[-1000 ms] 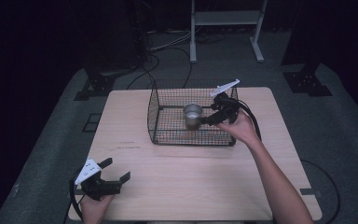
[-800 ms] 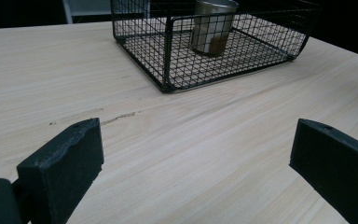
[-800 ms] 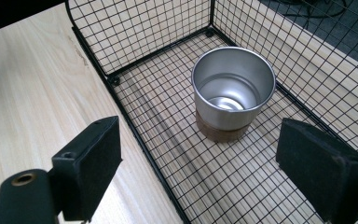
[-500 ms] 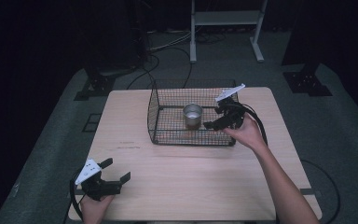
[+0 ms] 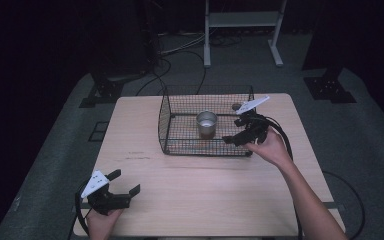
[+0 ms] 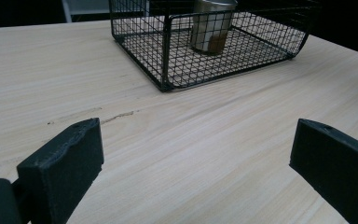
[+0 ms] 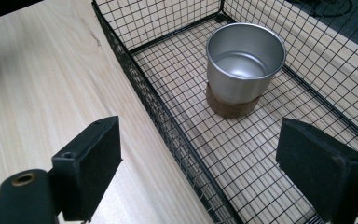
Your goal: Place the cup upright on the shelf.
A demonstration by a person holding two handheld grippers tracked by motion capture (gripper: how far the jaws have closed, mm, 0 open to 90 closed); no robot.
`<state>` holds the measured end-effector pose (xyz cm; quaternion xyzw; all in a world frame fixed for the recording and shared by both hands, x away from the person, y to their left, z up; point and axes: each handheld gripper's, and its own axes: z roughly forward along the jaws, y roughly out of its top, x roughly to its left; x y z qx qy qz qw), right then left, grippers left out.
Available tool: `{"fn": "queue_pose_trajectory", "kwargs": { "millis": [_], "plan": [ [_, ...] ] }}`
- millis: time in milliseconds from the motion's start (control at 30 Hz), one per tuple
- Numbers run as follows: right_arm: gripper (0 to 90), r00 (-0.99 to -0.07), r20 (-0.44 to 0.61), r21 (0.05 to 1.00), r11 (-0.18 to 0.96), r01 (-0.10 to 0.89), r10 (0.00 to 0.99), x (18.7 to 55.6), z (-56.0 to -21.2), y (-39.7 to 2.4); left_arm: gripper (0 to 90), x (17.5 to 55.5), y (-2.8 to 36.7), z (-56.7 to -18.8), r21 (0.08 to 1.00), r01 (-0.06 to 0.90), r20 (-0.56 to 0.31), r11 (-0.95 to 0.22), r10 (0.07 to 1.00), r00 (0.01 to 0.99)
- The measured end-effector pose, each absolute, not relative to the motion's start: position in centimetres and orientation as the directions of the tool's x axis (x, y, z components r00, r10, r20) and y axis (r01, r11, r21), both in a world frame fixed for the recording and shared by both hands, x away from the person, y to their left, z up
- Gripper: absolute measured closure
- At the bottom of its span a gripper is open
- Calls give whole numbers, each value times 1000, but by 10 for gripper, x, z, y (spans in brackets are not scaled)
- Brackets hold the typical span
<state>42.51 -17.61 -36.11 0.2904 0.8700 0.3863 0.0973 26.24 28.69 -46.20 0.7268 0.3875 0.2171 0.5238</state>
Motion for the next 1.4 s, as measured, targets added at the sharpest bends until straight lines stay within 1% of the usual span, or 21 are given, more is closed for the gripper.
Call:
{"fn": "queue_pose_trajectory", "kwargs": {
  "millis": [567, 833, 1400],
  "plan": [
    [132, -819, 40, 731, 542, 414, 572, 399, -367, -190, 16, 261, 286, -462, 930, 335, -88, -153, 791, 605],
    [132, -814, 50, 741, 524, 419, 579, 387, -378, -204, 16, 262, 286, -462, 928, 335, -80, -163, 790, 608],
    [132, -803, 59, 760, 494, 422, 594, 366, -387, -223, 16, 261, 286, -462, 928, 337, -83, -158, 794, 603]
  ]
}}
